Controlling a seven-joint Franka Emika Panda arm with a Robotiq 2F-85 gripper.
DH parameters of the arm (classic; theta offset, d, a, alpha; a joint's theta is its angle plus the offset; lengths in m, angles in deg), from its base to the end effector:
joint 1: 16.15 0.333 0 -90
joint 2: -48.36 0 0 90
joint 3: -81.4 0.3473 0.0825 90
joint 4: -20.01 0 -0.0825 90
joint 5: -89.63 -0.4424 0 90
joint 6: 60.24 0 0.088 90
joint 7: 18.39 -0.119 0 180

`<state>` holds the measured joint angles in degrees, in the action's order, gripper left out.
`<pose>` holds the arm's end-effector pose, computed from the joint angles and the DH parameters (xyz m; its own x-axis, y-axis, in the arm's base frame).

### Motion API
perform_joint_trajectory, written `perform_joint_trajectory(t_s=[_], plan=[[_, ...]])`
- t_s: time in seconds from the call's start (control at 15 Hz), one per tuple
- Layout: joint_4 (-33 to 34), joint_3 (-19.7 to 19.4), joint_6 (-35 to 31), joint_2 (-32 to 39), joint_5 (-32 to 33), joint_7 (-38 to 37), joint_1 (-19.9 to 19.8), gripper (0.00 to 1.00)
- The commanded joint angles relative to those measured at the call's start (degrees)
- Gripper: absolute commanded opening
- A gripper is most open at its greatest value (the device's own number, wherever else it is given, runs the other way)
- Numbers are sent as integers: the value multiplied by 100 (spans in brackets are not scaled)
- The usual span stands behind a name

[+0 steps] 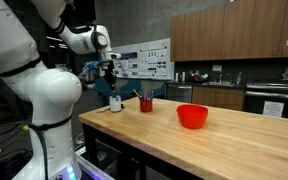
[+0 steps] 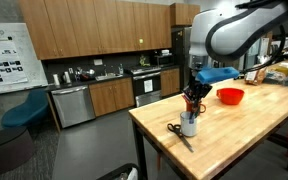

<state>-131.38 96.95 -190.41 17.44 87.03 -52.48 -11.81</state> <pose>0.3996 0.1409 0.4098 0.9387 -0.2917 0.1835 -0.2960 -0.9552 -0.0044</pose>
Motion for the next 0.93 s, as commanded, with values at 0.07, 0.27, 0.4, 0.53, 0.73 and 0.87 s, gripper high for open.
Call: perform_joint_trajectory(t_s=[0.07, 0.27, 0.4, 0.53, 0.73, 0.87], plan=[[82, -8, 184, -251, 28, 106, 30, 2], [156, -2, 264, -375, 64, 154, -4, 2], [227, -45, 361, -476, 53, 225, -21, 2], [330, -95, 523, -588, 50, 305, -38, 2], [532, -187, 863, -801, 62, 451, -103, 2], [695, -255, 1097, -927, 96, 551, -195, 2]])
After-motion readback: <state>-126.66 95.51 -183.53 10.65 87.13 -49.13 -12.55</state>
